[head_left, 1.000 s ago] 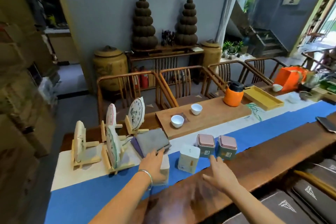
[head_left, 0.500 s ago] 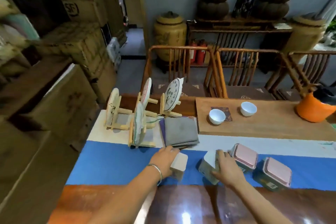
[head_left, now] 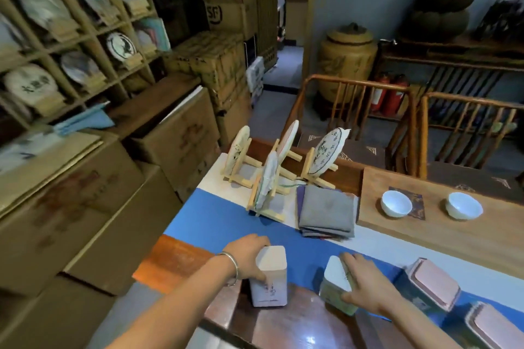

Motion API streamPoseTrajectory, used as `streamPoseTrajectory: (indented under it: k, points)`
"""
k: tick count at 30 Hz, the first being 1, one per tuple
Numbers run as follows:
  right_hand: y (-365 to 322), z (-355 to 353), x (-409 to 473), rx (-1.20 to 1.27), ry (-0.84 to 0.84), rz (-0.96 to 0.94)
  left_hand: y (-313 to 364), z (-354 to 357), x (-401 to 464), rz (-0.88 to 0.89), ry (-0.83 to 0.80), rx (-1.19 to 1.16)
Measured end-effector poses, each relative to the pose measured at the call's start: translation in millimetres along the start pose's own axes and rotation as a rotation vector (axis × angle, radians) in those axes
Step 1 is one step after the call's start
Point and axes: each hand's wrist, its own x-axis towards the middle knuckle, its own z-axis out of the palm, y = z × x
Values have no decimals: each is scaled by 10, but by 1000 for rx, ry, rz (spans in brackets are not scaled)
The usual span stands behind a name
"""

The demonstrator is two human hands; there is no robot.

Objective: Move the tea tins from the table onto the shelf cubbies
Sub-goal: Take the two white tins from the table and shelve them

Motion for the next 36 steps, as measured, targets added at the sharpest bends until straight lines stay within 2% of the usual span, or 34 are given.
streamPoseTrajectory:
  k: [7,16,19,22,25,30,33,36]
  points:
    - [-1185,-127,397,-101,-10,-308,-780,-54,-1006,-218,211,-109]
    - [-3872,-113,243,-136,-40,-749,-2015,-174,-3387,-504,578,-350]
    - [-4869,-130,24,-195,-65,-906,-2395,-235,-4414,-607,752,-493]
    - [-5874,-205,-285,-289,-113,-1034,-2719,-354,-5457,-633,859,-505]
    - [-6813,-324,-701,-402,-95,-1158,-2921,-520,-6500,-690,887,-445]
    - [-8167,-723,-1481,-594,-44,-1366,-2999,-814,-7921,-840,828,-352]
    - [-8888,-966,-1889,-561,-34,-1472,-3068,-957,-8571,-885,883,-329]
    - [-9539,-1132,-2208,-460,-47,-1581,-3207,-1042,-9128,-901,1059,-397]
